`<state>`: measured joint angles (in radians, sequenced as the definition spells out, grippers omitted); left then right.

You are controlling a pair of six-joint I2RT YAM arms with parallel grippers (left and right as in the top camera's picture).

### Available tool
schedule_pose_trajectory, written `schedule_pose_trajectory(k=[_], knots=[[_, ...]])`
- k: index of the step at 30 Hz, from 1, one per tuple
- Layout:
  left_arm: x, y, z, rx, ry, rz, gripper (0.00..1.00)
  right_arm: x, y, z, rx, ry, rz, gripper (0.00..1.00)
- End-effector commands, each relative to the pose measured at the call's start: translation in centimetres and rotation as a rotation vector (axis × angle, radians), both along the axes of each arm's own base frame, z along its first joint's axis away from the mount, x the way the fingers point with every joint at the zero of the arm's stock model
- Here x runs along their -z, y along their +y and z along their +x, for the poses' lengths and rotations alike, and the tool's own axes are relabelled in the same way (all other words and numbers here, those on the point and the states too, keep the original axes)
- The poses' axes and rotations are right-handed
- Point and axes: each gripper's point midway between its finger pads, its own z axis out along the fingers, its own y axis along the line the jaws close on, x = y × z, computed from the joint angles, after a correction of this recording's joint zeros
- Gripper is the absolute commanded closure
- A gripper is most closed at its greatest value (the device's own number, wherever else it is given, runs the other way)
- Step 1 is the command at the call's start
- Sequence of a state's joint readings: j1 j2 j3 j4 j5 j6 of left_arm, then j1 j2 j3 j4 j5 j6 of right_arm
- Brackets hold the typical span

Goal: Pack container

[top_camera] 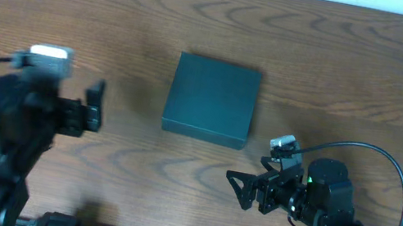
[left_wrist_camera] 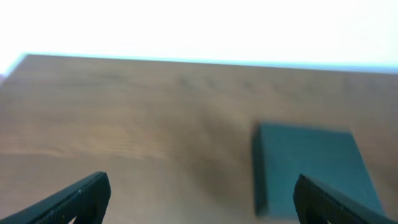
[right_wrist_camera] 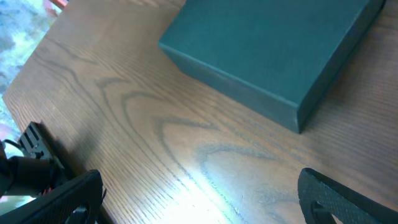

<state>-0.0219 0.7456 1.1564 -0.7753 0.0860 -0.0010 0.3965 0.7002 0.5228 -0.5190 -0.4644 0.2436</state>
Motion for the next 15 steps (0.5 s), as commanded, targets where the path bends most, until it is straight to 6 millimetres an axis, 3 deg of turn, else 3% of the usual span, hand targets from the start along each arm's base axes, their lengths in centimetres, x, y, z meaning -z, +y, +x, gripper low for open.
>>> schedule_pose_trajectory(k=[1, 6, 11, 15], knots=[[1.6, 2.8, -0.6, -0.122, -0.024, 0.011, 0.05, -0.9, 0.1, 0.2, -0.009, -0.023, 0.007, 0.01], [6.9, 4.3, -2.2, -0.216, -0.023, -0.034, 0.05, -0.9, 0.1, 0.2, -0.009, -0.024, 0.007, 0.01], [11.8, 4.3, -3.2, -0.249, -0.098, -0.096, 0.05, -0.9, 0.1, 0.2, -0.009, -0.024, 0.007, 0.01], [14.7, 4.3, -3.3, -0.248, -0.138, -0.100, 0.05, -0.9, 0.1, 0.2, -0.009, -0.023, 0.007, 0.01]])
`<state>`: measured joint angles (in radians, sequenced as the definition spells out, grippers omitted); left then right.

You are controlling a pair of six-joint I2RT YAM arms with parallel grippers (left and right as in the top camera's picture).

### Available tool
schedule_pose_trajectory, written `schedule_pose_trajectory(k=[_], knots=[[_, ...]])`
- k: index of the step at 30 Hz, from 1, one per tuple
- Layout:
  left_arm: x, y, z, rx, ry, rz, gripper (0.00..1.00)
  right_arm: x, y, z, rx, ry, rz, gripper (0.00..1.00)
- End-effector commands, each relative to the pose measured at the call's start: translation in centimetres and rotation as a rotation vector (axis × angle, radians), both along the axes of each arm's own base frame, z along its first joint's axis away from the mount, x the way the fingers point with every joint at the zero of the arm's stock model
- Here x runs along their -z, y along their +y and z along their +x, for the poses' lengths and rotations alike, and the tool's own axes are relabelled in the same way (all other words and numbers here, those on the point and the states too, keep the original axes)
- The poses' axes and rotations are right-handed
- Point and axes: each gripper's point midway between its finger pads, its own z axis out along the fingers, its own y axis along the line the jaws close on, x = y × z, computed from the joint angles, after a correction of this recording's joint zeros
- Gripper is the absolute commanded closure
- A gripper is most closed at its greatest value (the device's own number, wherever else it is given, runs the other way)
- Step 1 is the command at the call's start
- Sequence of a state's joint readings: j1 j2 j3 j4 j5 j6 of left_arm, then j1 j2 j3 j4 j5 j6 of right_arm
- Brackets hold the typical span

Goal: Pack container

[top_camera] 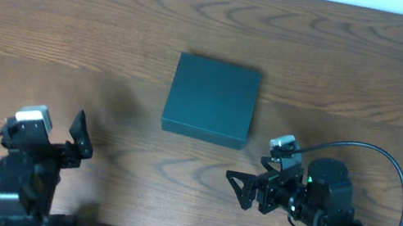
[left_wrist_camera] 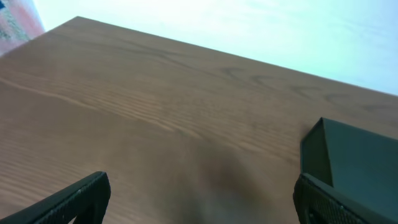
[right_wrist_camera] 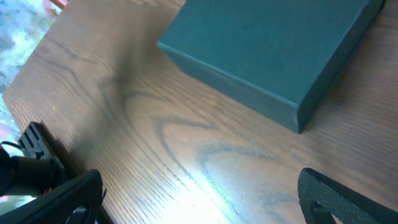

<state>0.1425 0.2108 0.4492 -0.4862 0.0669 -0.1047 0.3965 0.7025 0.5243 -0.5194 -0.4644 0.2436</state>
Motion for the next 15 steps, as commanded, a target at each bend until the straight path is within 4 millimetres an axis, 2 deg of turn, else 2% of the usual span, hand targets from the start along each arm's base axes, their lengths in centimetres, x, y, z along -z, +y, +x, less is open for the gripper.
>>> schedule_pose_trajectory(k=[1, 3, 10, 14, 15], knots=[[2.0, 0.3, -0.1, -0.029, -0.024, -0.024, 0.05, -0.9, 0.1, 0.2, -0.009, -0.024, 0.008, 0.01], [3.6, 0.0, -0.1, -0.011, -0.037, -0.029, 0.05, -0.9, 0.1, 0.2, -0.009, -0.025, 0.008, 0.01], [6.6, -0.1, 0.1, -0.009, -0.012, -0.053, 0.05, -0.9, 0.1, 0.2, -0.009, -0.025, 0.008, 0.01], [9.6, -0.1, 0.1, -0.011, 0.054, -0.062, 0.05, -0.9, 0.1, 0.2, -0.009, -0.024, 0.008, 0.01], [9.4, -0.1, 0.1, -0.011, 0.051, -0.063, 0.05, -0.9, 0.1, 0.2, -0.009, -0.024, 0.008, 0.01]])
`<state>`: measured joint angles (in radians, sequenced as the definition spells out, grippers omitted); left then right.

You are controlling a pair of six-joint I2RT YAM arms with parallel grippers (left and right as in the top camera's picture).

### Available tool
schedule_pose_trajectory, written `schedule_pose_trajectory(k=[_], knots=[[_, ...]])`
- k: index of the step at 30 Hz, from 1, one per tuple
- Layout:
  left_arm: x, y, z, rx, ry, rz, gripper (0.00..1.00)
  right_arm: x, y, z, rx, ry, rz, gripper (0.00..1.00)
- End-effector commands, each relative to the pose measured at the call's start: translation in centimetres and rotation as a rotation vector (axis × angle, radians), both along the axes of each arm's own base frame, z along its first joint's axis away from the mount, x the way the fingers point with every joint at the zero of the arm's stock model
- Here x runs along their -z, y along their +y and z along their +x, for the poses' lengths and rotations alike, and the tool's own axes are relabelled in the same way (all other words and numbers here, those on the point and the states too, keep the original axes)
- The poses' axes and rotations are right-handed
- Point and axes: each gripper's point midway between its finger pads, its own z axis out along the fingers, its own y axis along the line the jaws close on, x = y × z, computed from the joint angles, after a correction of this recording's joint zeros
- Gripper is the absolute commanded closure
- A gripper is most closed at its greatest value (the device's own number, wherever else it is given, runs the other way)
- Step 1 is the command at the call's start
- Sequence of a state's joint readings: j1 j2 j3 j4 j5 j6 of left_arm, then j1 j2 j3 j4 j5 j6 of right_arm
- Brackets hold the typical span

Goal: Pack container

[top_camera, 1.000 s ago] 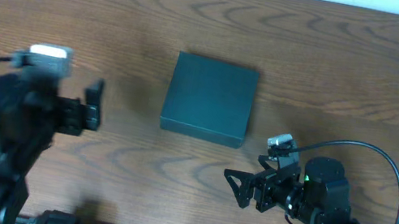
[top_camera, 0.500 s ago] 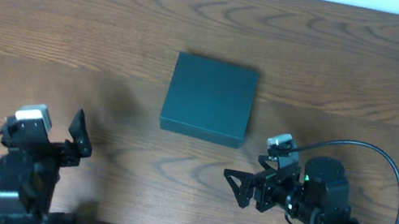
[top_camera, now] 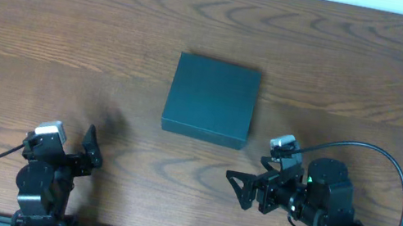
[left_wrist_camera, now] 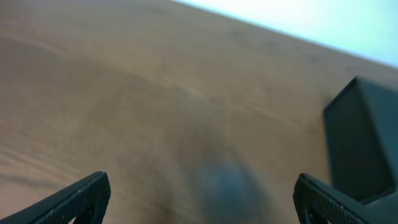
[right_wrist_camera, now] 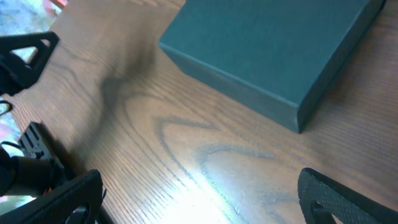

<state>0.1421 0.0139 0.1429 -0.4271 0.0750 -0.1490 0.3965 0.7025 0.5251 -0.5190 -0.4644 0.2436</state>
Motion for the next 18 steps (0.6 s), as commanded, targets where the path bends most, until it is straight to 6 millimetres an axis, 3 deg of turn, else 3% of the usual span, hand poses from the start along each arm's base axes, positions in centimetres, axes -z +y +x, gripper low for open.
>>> schedule_pose_trajectory(k=[1, 18], knots=[[0.68, 0.01, -0.02, -0.003, 0.011, -0.011, 0.05, -0.83, 0.09, 0.16, -0.010, -0.023, 0.008, 0.01], [0.95, 0.01, -0.11, -0.004, 0.023, -0.012, 0.05, -0.83, 0.07, 0.17, -0.009, -0.023, 0.007, 0.01]])
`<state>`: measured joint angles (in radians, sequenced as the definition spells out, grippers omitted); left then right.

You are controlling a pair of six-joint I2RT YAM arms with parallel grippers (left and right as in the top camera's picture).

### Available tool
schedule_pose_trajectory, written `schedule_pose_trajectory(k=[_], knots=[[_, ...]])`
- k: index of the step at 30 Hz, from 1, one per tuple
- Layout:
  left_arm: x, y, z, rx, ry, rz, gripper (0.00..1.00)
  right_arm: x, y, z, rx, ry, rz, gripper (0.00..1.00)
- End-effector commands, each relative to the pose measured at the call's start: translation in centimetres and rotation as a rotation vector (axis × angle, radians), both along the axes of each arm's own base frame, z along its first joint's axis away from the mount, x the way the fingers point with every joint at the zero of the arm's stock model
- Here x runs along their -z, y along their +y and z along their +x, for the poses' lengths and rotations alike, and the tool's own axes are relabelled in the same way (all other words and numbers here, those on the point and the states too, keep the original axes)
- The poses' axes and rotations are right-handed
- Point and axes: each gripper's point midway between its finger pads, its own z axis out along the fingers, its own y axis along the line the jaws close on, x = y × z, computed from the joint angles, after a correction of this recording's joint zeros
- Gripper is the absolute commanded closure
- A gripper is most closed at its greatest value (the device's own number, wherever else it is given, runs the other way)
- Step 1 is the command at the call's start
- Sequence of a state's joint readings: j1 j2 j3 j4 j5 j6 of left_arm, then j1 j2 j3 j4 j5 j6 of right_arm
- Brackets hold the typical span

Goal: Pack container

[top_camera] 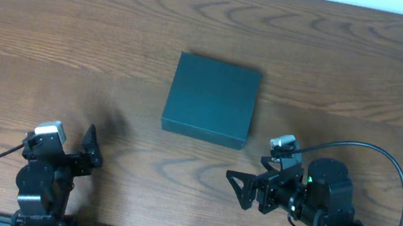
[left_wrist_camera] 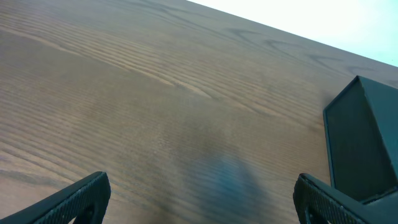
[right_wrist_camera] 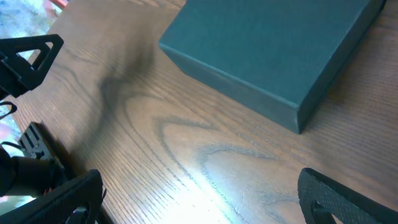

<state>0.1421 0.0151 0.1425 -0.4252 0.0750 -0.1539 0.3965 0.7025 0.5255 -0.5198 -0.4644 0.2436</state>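
A closed dark teal box (top_camera: 212,100) lies flat in the middle of the wooden table (top_camera: 358,74); it also shows as the box (right_wrist_camera: 273,50) in the right wrist view and the box (left_wrist_camera: 364,143) at the right edge of the left wrist view. My left gripper (top_camera: 89,147) is low at the front left, open and empty, well left of the box. My right gripper (top_camera: 242,188) sits at the front right, open and empty, just in front of the box's near edge.
A black cable (top_camera: 381,157) loops from the right arm over the table at the right. The left arm's cable runs off at the front left. Bare wood surrounds the box on all sides.
Nothing has visibly moved; the left wrist view is only sharper than before. Both grippers stay open and the box lies where it was.
My left arm stood high at the table's left with its gripper open. It was then lower and nearer the front edge, then lower still at the front left, where it now rests. The right arm and the closed box kept their places throughout.
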Motion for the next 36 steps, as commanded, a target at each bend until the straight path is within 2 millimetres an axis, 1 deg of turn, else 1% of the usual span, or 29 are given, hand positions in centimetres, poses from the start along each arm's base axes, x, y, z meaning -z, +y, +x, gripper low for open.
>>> schedule_pose_trajectory(k=[1, 6, 9, 11, 14, 16, 19, 21, 27, 28, 33, 36], knots=[[1.0, 0.0, -0.1, -0.002, 0.024, -0.008, 0.05, -0.8, 0.1, 0.2, -0.009, -0.024, 0.008, 0.01], [1.0, 0.0, -0.1, -0.002, 0.024, -0.008, 0.05, -0.4, -0.1, 0.0, -0.005, -0.006, -0.006, 0.01], [0.9, 0.0, -0.1, -0.002, 0.023, -0.008, 0.05, 0.6, -1.9, 0.8, 0.044, -0.064, -0.133, 0.01], [1.0, 0.0, -0.1, -0.002, 0.024, -0.008, 0.05, 0.5, -3.0, 0.9, 0.045, -0.146, -0.203, 0.01], [1.0, 0.0, -0.1, -0.002, 0.024, -0.008, 0.05, 0.3, -4.0, 0.4, -0.019, -0.307, -0.284, 0.01], [1.0, 0.0, -0.1, -0.002, 0.024, -0.008, 0.05, 0.5, -5.0, 0.2, -0.018, -0.392, -0.325, 0.01], [1.0, 0.0, -0.1, -0.002, 0.024, -0.008, 0.05, 1.7, -6.6, 0.1, 0.056, -0.433, -0.356, 0.01], [1.0, 0.0, -0.1, -0.002, 0.024, -0.008, 0.05, 2.6, -7.2, -0.1, 0.082, -0.447, -0.358, 0.01], [0.9, 0.0, -0.1, -0.002, 0.023, -0.008, 0.05, 5.5, -7.8, -0.4, 0.124, -0.465, -0.345, 0.01], [0.9, 0.0, -0.1, -0.002, 0.023, -0.008, 0.05, 5.7, -7.9, -0.4, 0.138, -0.463, -0.332, 0.01], [0.9, 0.0, -0.1, -0.002, 0.023, -0.008, 0.05, 4.6, -8.5, 0.0, 0.182, -0.517, -0.339, 0.01], [0.9, 0.0, -0.1, -0.002, 0.023, -0.008, 0.05, 4.7, -8.5, 0.0, 0.181, -0.516, -0.340, 0.01]])
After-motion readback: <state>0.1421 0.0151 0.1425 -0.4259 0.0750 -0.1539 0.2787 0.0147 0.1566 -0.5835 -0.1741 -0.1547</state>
